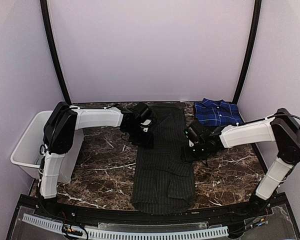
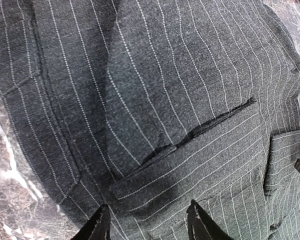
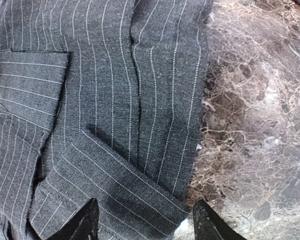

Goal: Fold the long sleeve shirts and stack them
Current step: Flatten out the crumpled shirt at the center of the board.

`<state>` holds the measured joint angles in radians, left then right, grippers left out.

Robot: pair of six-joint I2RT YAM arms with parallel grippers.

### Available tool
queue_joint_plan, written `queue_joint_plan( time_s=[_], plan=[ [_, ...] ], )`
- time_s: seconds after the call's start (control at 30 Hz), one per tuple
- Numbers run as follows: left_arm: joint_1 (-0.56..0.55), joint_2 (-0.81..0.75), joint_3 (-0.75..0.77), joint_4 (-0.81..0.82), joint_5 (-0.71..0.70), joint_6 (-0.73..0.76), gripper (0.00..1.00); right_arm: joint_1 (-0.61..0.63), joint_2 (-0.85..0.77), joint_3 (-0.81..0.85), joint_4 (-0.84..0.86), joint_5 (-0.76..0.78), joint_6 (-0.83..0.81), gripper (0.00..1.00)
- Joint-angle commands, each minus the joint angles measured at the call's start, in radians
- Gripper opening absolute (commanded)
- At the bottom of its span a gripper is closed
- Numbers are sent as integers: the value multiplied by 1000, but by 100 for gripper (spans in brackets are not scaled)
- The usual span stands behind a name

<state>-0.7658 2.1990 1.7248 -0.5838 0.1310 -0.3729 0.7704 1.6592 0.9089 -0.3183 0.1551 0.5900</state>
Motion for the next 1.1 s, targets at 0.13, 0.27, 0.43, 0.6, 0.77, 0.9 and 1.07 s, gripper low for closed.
queue_joint_plan(
  time_s=[0.13,0.27,0.43,0.6,0.77,0.9,1.07],
  plan=[
    [-2,-13,-25,51,54,-26,52,-6,21,-18,60,-26,31,54],
    [-2,-12,-24,56,64,-32,44,-7,20,-19,64,-35,33,49],
    [-4,-13,-13,47,83,-35,27,-6,16,-10,60,-41,32,41],
    [-5,-26,1,38,89,-31,14,-6,10,-3,47,-35,31,37],
    [-6,-52,1,36,87,-28,7,-12,-12,-18,28,13,39,45],
    [-6,-67,0,36,81,-25,2,-26,-26,-45,36,11,55,51],
    [-3,-75,-9,33,50,-23,0,-28,-14,-62,62,-5,65,51]
  ],
)
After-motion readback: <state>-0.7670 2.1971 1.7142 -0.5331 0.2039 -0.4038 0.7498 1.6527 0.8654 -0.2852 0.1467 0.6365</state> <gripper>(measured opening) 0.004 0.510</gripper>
